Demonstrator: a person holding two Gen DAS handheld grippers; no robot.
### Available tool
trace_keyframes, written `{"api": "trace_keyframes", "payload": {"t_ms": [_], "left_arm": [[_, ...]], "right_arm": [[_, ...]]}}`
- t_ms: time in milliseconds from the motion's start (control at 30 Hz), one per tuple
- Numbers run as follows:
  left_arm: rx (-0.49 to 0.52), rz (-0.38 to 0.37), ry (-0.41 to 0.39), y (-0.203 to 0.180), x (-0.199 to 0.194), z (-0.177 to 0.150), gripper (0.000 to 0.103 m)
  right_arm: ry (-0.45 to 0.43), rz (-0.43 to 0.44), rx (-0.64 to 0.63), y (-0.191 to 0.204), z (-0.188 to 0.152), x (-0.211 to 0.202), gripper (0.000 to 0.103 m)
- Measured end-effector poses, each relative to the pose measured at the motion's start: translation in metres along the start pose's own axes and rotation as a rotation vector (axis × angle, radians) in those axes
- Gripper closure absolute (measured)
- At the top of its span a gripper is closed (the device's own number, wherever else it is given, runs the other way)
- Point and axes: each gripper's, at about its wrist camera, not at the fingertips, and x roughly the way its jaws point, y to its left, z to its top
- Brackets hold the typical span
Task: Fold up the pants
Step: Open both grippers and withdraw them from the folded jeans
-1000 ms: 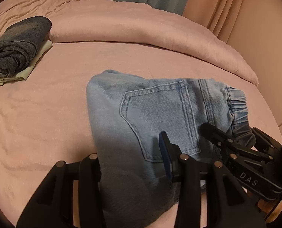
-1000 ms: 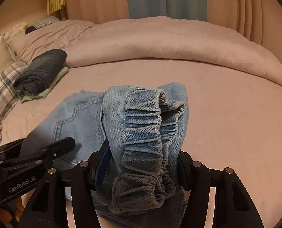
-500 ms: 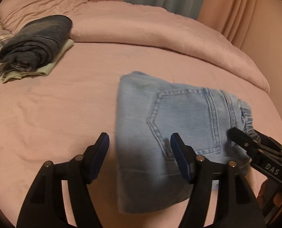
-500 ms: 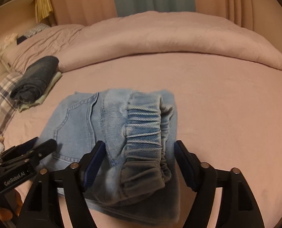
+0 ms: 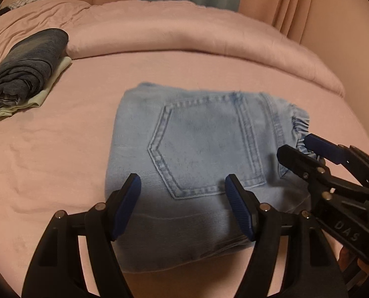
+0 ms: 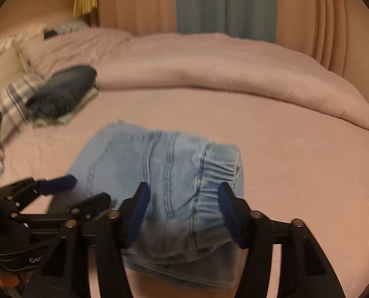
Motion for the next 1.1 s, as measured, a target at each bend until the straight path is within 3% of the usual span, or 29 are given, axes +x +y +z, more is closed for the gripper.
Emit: {"api": "trace_keyframes", "payload": {"t_ms": [133, 467, 600, 700, 767, 800, 900, 1100], "left_arm": [[0.023, -0.005, -0.005, -0.001, 0.003, -0.001, 0.028], [-0.014, 0.000, -0.007, 0.004, -0.008, 0.001, 0.027], [-0.035, 0.021, -0.006, 0.005, -0.020, -0.004, 0.016], [-0.037, 0.053, -0.004, 0.001, -0.030, -0.007, 0.015], [-0.036, 0.072, -0.001, -0.001, -0.038, -0.009, 0.009], [-0.036, 0.087, 0.002, -0.002, -0.041, -0.010, 0.000], [-0.037, 0.130, -0.008, -0.003, -0.056, -0.013, 0.001], [-0.020, 0.130, -0.018, -0.008, -0.083, -0.017, 0.001]], "right_arm": [[0.046, -0.022, -0.009, -0.001, -0.009, 0.017, 0.047], [0.037, -0.023, 0.014, -0.004, -0.012, 0.004, 0.047], [0.034, -0.011, 0.078, -0.010, -0.012, -0.011, 0.047], [0.031, 0.001, 0.091, -0.011, -0.011, -0.021, 0.046], [0.026, 0.001, 0.089, -0.010, -0.011, -0.028, 0.046], [0.022, 0.000, 0.089, -0.010, -0.011, -0.032, 0.046], [0.016, 0.006, 0.101, -0.011, -0.010, -0.045, 0.042], [-0.010, 0.002, 0.099, -0.009, -0.010, -0.071, 0.039]]}}
